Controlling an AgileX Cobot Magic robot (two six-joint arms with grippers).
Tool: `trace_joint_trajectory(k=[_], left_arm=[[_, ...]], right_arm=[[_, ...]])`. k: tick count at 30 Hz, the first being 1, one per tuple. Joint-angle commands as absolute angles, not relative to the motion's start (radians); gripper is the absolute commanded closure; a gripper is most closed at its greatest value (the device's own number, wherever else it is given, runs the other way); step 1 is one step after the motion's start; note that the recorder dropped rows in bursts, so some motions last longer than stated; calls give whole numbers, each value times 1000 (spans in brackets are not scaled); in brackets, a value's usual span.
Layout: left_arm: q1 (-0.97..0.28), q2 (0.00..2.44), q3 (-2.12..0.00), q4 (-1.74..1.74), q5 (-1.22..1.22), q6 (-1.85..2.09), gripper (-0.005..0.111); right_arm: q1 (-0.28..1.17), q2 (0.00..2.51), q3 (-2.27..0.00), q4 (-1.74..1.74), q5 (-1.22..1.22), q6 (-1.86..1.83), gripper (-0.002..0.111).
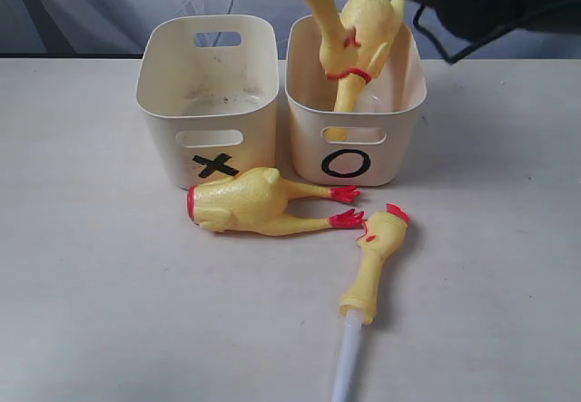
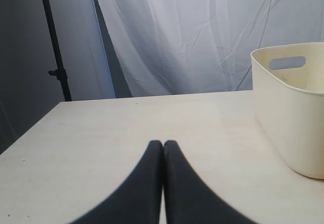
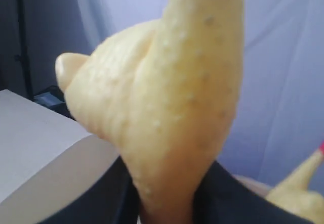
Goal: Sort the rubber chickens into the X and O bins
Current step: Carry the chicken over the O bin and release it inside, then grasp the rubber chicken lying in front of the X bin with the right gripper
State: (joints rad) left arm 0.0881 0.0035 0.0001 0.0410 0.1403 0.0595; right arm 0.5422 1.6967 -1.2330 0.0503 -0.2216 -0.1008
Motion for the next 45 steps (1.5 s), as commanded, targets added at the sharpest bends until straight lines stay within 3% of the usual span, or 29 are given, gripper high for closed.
trace_joint_trajectory(k=[1,4,6,8,10,13,19,26,30,35,45], left_arm=[[78,0,0,38,134,58,107],[78,0,0,38,134,58,107],[78,0,0,38,134,58,107],[78,0,0,38,134,58,107],[78,0,0,38,134,58,107],[78,0,0,38,134,58,107],[78,0,0,38,134,58,107],[78,0,0,38,134,58,107],[78,0,0,38,134,58,107],[78,0,0,38,134,58,107],[78,0,0,38,134,58,107]], right_arm=[[483,1778,-1198,321,-271,-100,108],[476,1808,-1198,345,-240,-100,90],[479,1806,-1198,343,-216,-100,67],[479,1793,-1198,343,-195,-100,35],[479,1772,-1202,343,-155,-100,18],[479,1709,-1202,317,-83,-100,20],[495,1521,-1202,58,155,-254,39],[607,1472,-1175,151,616,-696,39],[682,1546,-1109,339,548,-875,39],[753,1697,-1090,289,397,-924,39],[759,1917,-1094,266,112,-923,39]])
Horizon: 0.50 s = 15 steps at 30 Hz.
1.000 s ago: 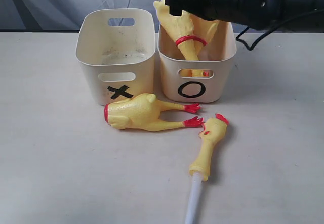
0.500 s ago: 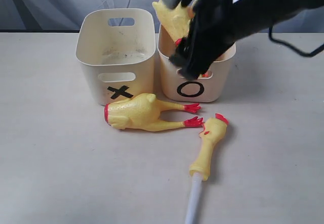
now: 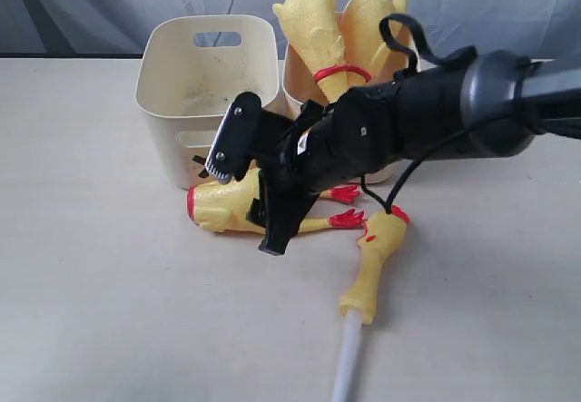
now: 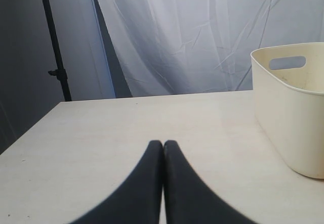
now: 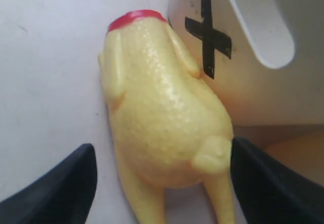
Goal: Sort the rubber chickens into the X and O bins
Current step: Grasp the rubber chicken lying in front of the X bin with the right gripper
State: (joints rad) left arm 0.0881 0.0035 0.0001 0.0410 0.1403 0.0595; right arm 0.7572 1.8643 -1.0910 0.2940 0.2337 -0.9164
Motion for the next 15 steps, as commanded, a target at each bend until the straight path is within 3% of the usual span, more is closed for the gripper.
trace_joint_trajectory(k=[1,5,10,12,15], left_arm=[[78,0,0,38,134,58,107],[78,0,0,38,134,58,107],[78,0,0,38,134,58,107],[78,0,0,38,134,58,107],[78,0,0,38,134,58,107]], right_arm=[[757,1928,-1094,263,77,-923,39],[757,1988,-1126,263,22,-923,39],[757,2071,-1156,263,168,-920,40],[759,2087,-1156,263,272,-920,53],[759,2083,-1156,272,443,-897,101]])
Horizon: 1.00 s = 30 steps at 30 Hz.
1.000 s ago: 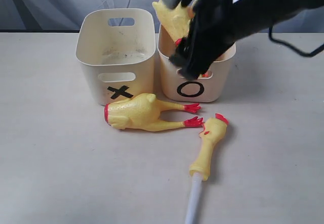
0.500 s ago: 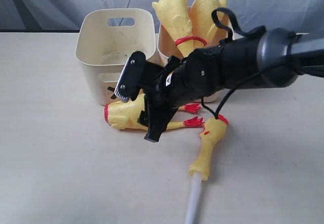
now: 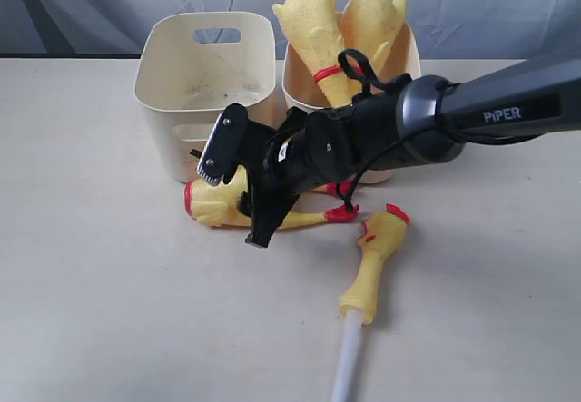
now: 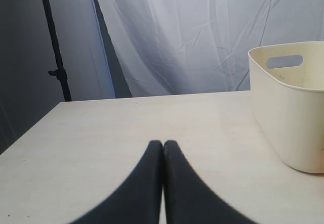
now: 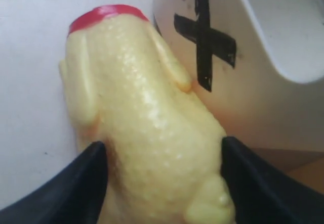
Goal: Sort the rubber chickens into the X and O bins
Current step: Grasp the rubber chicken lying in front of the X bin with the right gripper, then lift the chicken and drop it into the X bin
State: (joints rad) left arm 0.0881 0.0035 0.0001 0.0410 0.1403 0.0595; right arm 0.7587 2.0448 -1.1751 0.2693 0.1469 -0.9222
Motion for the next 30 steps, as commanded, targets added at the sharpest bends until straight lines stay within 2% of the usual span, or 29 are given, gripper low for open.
trace_joint_trajectory(k=[1,8,16,21,30], left_arm=[[78,0,0,38,134,58,107],[78,0,0,38,134,58,107],[78,0,0,38,134,58,107],[78,0,0,38,134,58,107],[78,0,0,38,134,58,107]], right_arm=[[759,2071,-1156,275,487,-875,107],[759,1894,-1213,424,647,-870,109],[759,1656,-1394,705,571,-1018,109],[759,1637,-1421,905,325,-1019,109],[759,1832,-1423,885,-257,-1016,109]])
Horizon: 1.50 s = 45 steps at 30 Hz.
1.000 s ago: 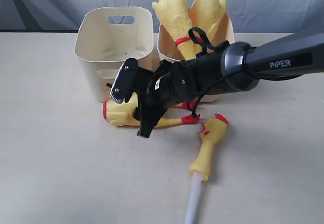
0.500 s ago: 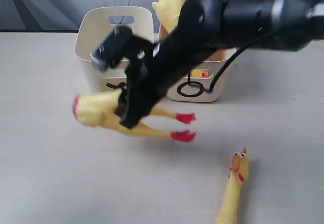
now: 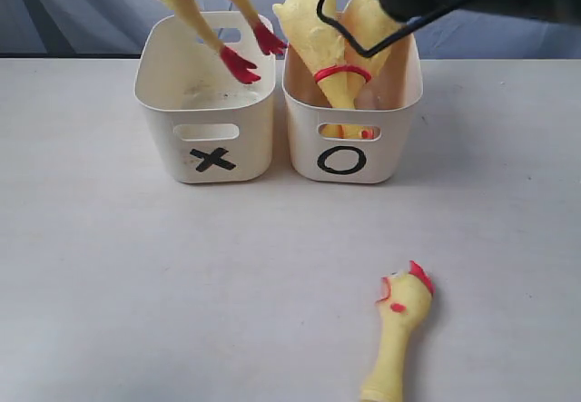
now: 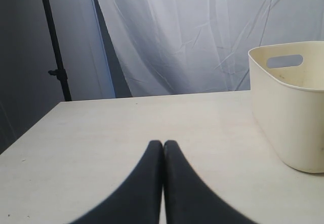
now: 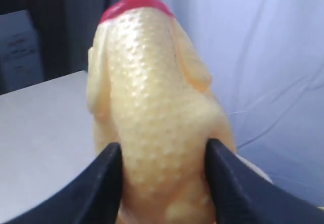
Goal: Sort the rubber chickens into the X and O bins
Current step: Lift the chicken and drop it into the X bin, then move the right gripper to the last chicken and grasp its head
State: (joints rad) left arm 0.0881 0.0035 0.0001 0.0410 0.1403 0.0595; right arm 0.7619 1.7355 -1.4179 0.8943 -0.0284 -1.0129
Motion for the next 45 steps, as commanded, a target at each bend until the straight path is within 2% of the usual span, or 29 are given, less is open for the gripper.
trace_joint_trajectory(k=[1,7,11,13,14,16,18,19,22,30,32,33,34,35,36,37,41,45], left_arm=[[78,0,0,38,134,58,107],[78,0,0,38,134,58,107],[78,0,0,38,134,58,107],[78,0,0,38,134,58,107],[78,0,0,38,134,58,107],[78,0,0,38,134,58,107],[78,0,0,38,134,58,107],[78,0,0,38,134,58,107],[78,0,0,38,134,58,107],[78,0,0,38,134,58,107],[78,0,0,38,134,58,107],[78,0,0,38,134,58,107],[78,0,0,38,134,58,107],[78,0,0,38,134,58,107],[78,0,0,38,134,58,107],[78,0,0,38,134,58,107],[78,0,0,38,134,58,107],[78,0,0,38,134,58,107]], right_arm=[[759,1865,-1428,845,-299,-1004,109],[759,2043,-1580,516,-325,-588,109],[759,2121,-1670,517,-304,-439,107],[757,2129,-1687,515,-249,-445,94],[757,2129,-1690,508,-223,-455,82],[757,2129,-1690,490,-177,-476,50],[757,2127,-1690,490,-151,-498,26],[757,2123,-1690,490,-131,-499,26],[757,2062,-1690,406,52,-531,52],[757,1854,-1597,-29,927,-522,54],[757,1829,-1505,-43,1050,-516,54],[757,1819,-1466,-43,1047,-516,54],[757,1798,-1386,-60,1035,-516,48],[757,1789,-1347,-81,1028,-494,42],[757,1779,-1273,-163,1009,-396,29],[757,1777,-1247,-209,1009,-362,26],[757,1759,-1123,-264,1007,-263,26],[759,1696,-1025,-103,1007,-273,26]])
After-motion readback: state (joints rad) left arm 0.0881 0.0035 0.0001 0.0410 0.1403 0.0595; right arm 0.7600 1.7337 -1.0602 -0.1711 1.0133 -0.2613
